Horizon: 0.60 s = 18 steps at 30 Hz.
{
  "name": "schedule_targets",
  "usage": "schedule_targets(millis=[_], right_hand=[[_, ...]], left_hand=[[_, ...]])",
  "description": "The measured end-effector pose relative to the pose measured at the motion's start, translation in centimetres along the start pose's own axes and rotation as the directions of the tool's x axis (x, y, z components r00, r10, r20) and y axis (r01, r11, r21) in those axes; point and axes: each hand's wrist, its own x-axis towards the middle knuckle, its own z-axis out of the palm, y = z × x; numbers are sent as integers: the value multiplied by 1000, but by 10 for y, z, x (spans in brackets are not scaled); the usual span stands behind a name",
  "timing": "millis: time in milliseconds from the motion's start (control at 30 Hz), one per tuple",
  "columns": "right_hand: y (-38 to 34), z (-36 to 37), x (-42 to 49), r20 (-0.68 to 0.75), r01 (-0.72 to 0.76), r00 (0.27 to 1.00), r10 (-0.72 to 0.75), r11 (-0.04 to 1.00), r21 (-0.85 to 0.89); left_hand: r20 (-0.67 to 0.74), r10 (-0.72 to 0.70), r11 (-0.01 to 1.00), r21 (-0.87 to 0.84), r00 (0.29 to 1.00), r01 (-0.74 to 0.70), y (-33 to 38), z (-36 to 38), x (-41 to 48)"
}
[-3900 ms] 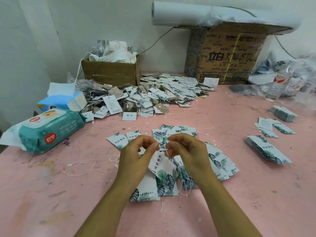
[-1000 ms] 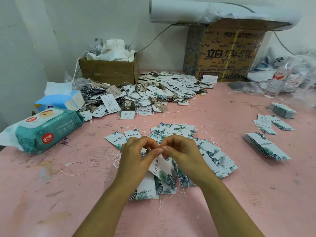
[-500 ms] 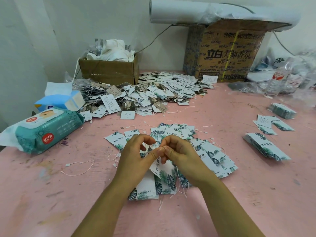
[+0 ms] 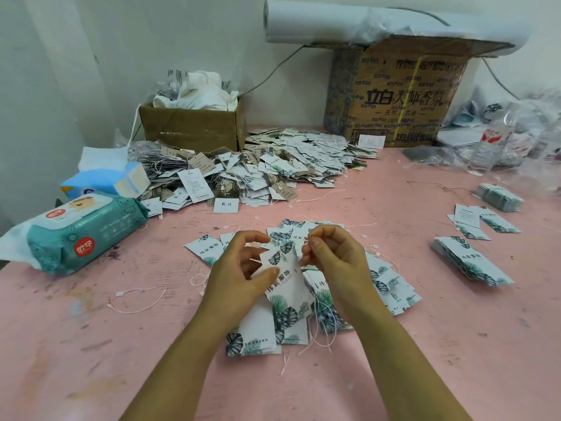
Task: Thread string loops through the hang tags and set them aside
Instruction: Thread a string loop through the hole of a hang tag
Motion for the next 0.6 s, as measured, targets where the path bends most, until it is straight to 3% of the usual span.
schedule_targets(millis=[167, 333, 467, 600], right_hand=[[-1, -2, 0, -11, 17, 1000, -18, 997, -73], [0, 1, -2, 148, -123, 979, 139, 986, -113], [-2, 1, -4, 251, -219, 941, 226, 974, -55], [-3, 0, -4, 321, -340, 895, 310, 940, 40]], left_hand=[[-69, -16, 971, -238, 998, -1, 3, -2, 3], [-125, -88, 927, -373, 988, 36, 1, -2, 6], [-215, -101, 952, -304, 971, 32, -3, -1, 7], [-311, -18, 989, -144, 950, -28, -7, -2, 7]])
